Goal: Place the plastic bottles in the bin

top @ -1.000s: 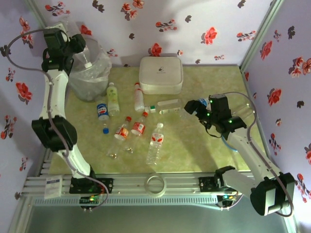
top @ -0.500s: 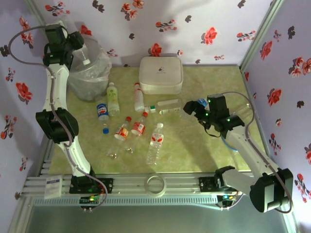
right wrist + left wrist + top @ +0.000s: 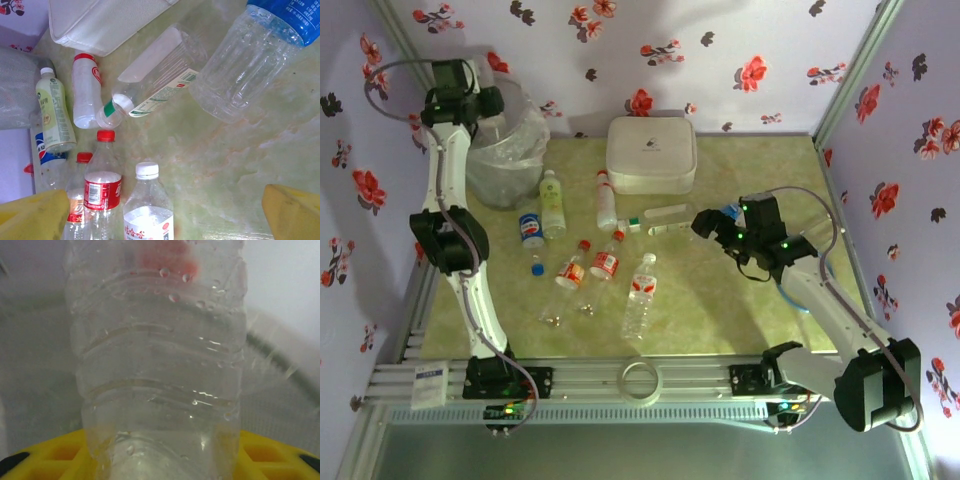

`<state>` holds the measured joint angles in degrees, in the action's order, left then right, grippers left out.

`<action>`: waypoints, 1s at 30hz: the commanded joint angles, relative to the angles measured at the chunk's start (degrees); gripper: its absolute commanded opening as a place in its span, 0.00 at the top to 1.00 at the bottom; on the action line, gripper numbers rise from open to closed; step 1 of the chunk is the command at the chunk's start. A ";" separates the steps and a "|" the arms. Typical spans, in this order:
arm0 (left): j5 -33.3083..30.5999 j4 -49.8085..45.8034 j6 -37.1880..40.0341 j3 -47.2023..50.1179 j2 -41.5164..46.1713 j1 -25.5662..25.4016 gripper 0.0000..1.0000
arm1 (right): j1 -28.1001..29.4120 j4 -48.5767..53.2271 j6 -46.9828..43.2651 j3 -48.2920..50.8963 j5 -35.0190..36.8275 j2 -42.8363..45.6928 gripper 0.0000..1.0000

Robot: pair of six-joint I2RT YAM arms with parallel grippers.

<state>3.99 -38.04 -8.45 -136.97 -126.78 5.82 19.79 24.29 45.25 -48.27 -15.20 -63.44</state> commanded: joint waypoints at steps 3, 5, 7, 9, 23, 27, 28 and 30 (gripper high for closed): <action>4.21 -4.26 5.70 1.85 -0.82 -0.40 0.49 | 0.34 1.16 -3.21 -0.95 1.68 1.32 0.01; 4.62 -5.06 7.82 3.48 -0.88 -0.88 0.41 | 0.34 1.75 -3.74 -0.86 2.33 1.81 0.01; 4.67 -5.24 9.17 5.62 -0.50 -1.21 0.33 | 0.34 2.14 -3.94 -0.68 2.89 2.31 0.01; 4.62 -4.73 9.50 7.27 0.06 -1.25 0.27 | 0.38 2.42 -3.95 -0.55 3.28 2.67 0.01; 4.60 -5.86 12.82 2.65 4.87 -1.96 0.00 | -0.64 12.59 0.27 -3.38 20.64 3.32 0.00; 2.72 -7.75 14.80 0.04 8.69 -1.96 0.00 | -3.05 20.36 3.26 -7.82 28.04 -1.83 0.01; 1.99 -7.37 15.15 0.27 10.22 -1.91 0.00 | -3.62 20.54 3.04 -8.67 27.83 -2.96 0.00; 0.32 -6.08 16.29 1.26 13.53 -1.98 0.00 | -4.29 17.80 1.98 -9.03 27.47 -4.96 0.00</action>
<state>6.44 -44.29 4.91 -133.71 -120.79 4.38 16.34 39.40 46.28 -55.31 7.40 -66.39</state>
